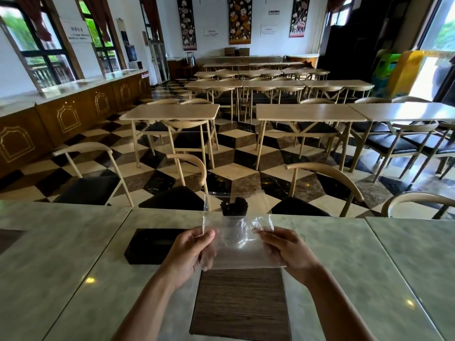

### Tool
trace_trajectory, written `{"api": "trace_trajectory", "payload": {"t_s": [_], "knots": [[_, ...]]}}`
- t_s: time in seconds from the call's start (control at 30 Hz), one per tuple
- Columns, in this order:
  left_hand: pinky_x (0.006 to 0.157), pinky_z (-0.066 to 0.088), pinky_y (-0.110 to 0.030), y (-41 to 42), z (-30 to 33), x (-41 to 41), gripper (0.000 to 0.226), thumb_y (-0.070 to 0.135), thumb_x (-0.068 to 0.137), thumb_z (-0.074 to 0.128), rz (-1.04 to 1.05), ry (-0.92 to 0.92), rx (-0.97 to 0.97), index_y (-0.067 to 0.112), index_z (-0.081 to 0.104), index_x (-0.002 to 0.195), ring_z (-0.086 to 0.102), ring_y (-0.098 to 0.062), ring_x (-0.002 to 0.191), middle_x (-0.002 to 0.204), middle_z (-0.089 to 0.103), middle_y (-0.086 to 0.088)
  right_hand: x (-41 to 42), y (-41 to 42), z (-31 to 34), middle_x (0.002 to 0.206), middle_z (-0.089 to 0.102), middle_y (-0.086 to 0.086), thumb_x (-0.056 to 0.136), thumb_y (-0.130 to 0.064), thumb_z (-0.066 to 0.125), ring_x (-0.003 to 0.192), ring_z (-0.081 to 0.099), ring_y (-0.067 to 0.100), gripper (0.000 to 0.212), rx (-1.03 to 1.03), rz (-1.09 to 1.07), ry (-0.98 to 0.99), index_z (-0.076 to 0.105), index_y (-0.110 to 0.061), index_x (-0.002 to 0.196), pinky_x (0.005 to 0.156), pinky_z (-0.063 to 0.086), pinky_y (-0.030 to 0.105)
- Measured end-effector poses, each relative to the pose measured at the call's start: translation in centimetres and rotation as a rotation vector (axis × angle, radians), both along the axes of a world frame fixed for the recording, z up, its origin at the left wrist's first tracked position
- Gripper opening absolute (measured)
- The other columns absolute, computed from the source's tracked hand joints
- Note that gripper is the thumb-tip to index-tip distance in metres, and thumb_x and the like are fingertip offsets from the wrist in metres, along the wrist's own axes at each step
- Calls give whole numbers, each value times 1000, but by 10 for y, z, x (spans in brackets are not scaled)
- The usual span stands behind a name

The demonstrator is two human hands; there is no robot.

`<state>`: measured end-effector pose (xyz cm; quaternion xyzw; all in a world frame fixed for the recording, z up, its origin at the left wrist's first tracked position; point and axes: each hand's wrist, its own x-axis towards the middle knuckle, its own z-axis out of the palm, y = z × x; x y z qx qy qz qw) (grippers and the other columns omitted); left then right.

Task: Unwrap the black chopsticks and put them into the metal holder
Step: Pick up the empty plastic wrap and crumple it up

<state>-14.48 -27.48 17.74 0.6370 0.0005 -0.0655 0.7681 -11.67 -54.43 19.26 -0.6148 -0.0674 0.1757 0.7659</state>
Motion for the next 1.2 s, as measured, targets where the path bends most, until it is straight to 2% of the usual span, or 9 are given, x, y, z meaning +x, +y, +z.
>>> {"api": "trace_trajectory", "payload": {"t_s": [0.17,0.3,0.4,0.57,0.67,0.77,0.87,1.07,1.2], "knots": [[50,49,-30,5,4,-1,49,16,91,73,-106,60,-177,3,57,135,57,-22,55,78,64,-19,2,-7,-3,83,53,16,93,-25,62,68,45,28,37,118,64,4,59,3,117,57,36,30],[50,46,-30,0,2,1,16,6,90,61,-18,83,-392,4,76,96,50,-15,50,62,58,-5,2,-9,-8,88,58,18,94,-6,48,61,52,16,21,282,78,79,68,-2,100,49,45,23],[51,48,-31,-5,-1,0,30,2,90,48,31,126,-500,5,75,78,53,-17,50,62,59,-5,2,-5,-10,80,54,18,90,-9,47,57,49,17,23,329,6,131,68,-3,83,46,44,23],[73,63,-37,2,-9,-1,38,-26,82,48,10,64,-233,-4,74,100,74,-42,97,107,73,-28,2,-8,-15,100,63,24,83,9,40,78,58,26,33,389,-31,112,69,7,99,60,49,29],[82,62,-43,-2,-9,-1,32,-16,74,76,-33,44,-207,0,73,102,71,-42,101,114,72,-27,0,-9,-15,109,61,26,76,22,43,95,59,30,44,402,79,6,59,12,116,76,48,33],[75,61,-41,-8,-4,-1,34,18,67,95,20,26,-135,5,75,90,70,-32,84,94,72,-21,-3,-7,-13,101,67,16,86,-8,66,94,62,25,20,345,79,-42,70,-2,104,80,48,31],[65,56,-33,-13,1,-2,43,49,66,89,109,29,96,13,67,78,60,-19,71,75,60,-8,-2,-4,-13,83,59,7,88,-30,69,80,54,20,18,204,-20,-45,70,-11,89,75,44,31],[64,52,-20,-15,13,-8,14,20,74,82,8,116,121,12,76,83,67,-14,75,78,72,-2,4,1,-14,93,65,18,92,-21,62,88,64,31,32,96,-99,-53,58,9,100,84,54,43],[68,61,-36,-10,22,-7,47,23,82,75,-22,262,-246,-2,58,118,74,-29,88,115,70,-24,5,5,-7,88,71,19,95,-13,58,84,71,34,21,-49,-112,-98,57,8,99,71,59,41]]}}
